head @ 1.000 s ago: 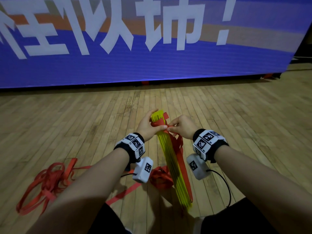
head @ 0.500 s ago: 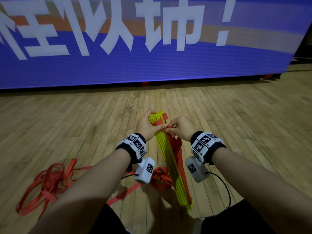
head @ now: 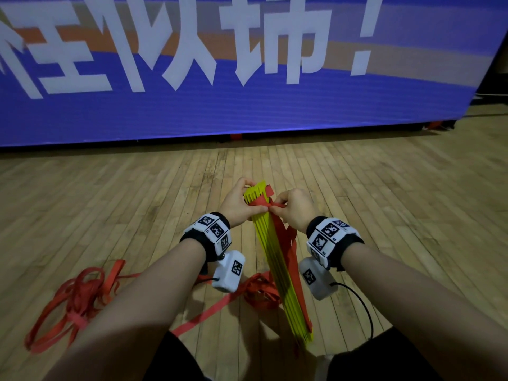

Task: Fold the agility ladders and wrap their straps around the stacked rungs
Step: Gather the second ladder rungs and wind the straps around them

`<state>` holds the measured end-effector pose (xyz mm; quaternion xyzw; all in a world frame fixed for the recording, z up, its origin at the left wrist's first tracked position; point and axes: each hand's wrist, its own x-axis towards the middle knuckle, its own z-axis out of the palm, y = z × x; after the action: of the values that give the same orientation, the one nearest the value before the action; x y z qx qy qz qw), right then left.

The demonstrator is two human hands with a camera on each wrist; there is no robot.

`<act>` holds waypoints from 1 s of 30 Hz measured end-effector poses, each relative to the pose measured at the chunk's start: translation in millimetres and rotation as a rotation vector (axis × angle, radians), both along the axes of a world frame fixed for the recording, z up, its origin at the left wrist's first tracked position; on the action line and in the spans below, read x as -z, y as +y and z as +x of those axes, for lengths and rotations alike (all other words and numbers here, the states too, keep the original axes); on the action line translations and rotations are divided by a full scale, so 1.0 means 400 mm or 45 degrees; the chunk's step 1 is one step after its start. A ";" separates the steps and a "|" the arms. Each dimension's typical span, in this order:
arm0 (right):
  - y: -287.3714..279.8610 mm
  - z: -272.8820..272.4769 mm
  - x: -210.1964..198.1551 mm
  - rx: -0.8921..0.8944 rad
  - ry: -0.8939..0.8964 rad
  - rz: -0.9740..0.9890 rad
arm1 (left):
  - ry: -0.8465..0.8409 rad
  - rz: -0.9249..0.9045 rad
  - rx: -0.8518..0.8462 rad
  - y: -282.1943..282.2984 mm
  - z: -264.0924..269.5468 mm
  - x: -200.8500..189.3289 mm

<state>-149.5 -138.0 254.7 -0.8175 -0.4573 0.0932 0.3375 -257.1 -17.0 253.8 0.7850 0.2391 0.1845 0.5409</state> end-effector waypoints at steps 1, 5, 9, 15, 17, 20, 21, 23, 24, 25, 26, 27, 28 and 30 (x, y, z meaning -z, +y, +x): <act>0.000 0.002 0.000 0.015 -0.009 -0.004 | 0.001 -0.025 0.012 0.000 -0.002 -0.003; 0.000 0.016 0.001 0.063 0.051 0.027 | 0.000 -0.138 0.120 0.003 -0.014 -0.012; -0.001 0.020 0.004 0.059 0.075 0.018 | 0.006 -0.205 0.175 -0.003 -0.019 -0.021; -0.005 0.014 0.002 0.050 -0.013 -0.024 | 0.006 -0.214 0.110 0.008 -0.017 -0.009; -0.004 0.009 0.001 0.050 -0.098 -0.049 | -0.008 -0.185 0.045 0.006 -0.013 0.000; -0.006 0.004 0.000 0.040 -0.074 -0.051 | -0.030 -0.133 -0.014 -0.003 -0.008 0.006; -0.008 0.003 0.000 0.024 -0.040 -0.048 | -0.034 -0.122 -0.026 -0.005 -0.006 0.006; -0.010 0.003 0.000 -0.029 0.045 -0.032 | -0.037 -0.101 -0.044 -0.009 -0.004 0.004; -0.011 0.004 -0.001 -0.057 0.090 -0.025 | -0.035 -0.087 -0.051 -0.011 -0.004 0.002; -0.012 0.006 -0.002 -0.083 0.126 -0.025 | -0.033 -0.071 -0.059 -0.011 -0.004 0.002; -0.013 0.007 -0.004 -0.107 0.151 -0.037 | -0.033 -0.060 -0.069 -0.012 -0.004 0.002; -0.014 0.007 -0.007 -0.128 0.160 -0.059 | -0.036 -0.055 -0.081 -0.013 -0.004 0.003; -0.016 0.007 -0.009 -0.142 0.155 -0.086 | -0.042 -0.053 -0.094 -0.013 -0.004 0.003; -0.017 0.003 -0.013 -0.155 0.131 -0.132 | -0.050 -0.053 -0.116 -0.014 -0.005 0.004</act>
<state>-148.5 -144.7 260.1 -0.7988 -0.4827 0.1788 0.3115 -259.2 -22.6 252.3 0.7581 0.2677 0.2194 0.5527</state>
